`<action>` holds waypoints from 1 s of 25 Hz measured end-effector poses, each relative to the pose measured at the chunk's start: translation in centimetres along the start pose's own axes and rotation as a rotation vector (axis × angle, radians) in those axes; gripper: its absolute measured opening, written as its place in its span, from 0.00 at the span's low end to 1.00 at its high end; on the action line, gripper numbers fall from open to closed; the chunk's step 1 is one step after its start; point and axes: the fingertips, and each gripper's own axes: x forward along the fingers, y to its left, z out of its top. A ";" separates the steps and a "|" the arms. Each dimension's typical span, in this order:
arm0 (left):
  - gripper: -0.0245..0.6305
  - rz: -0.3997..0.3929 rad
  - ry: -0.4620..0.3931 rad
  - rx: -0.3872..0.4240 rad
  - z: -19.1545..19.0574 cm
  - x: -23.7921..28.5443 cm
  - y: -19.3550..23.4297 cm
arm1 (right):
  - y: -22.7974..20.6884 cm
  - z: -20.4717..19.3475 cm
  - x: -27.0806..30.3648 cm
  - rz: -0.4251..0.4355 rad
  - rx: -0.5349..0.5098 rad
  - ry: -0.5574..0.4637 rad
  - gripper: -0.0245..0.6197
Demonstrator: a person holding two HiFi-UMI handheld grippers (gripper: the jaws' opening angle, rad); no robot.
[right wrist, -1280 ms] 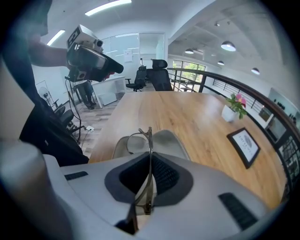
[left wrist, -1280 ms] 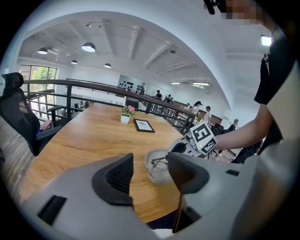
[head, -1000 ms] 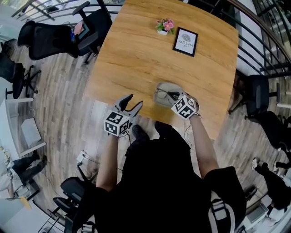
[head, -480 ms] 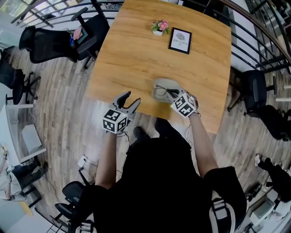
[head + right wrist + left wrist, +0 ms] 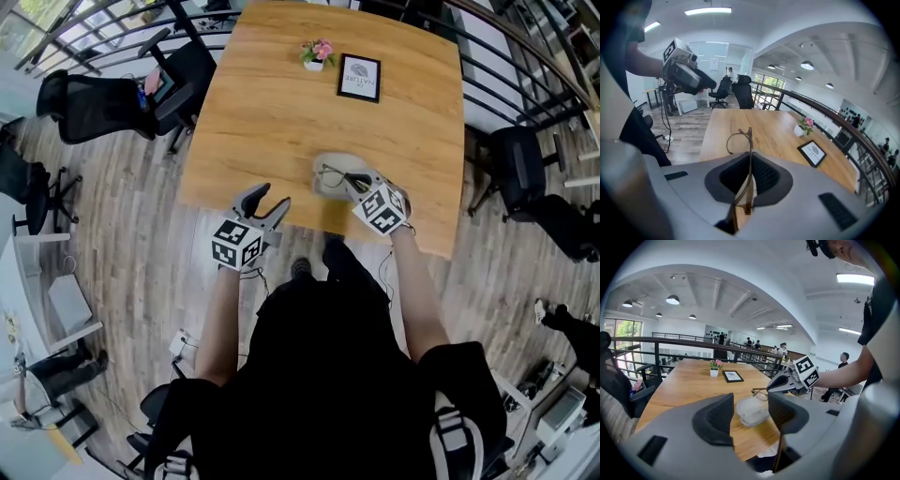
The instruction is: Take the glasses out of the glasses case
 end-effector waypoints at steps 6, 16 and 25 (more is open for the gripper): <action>0.41 -0.022 -0.013 0.024 0.5 -1.1 -0.1 | 0.3 1.0 -1.3 -0.055 0.022 -0.018 0.07; 0.41 -0.050 -0.024 0.055 0.8 -3.2 -0.1 | 1.1 3.4 -3.0 -0.121 0.039 -0.055 0.07; 0.41 -0.066 -0.031 0.072 0.6 -4.6 0.0 | 2.1 4.6 -4.0 -0.156 0.049 -0.076 0.07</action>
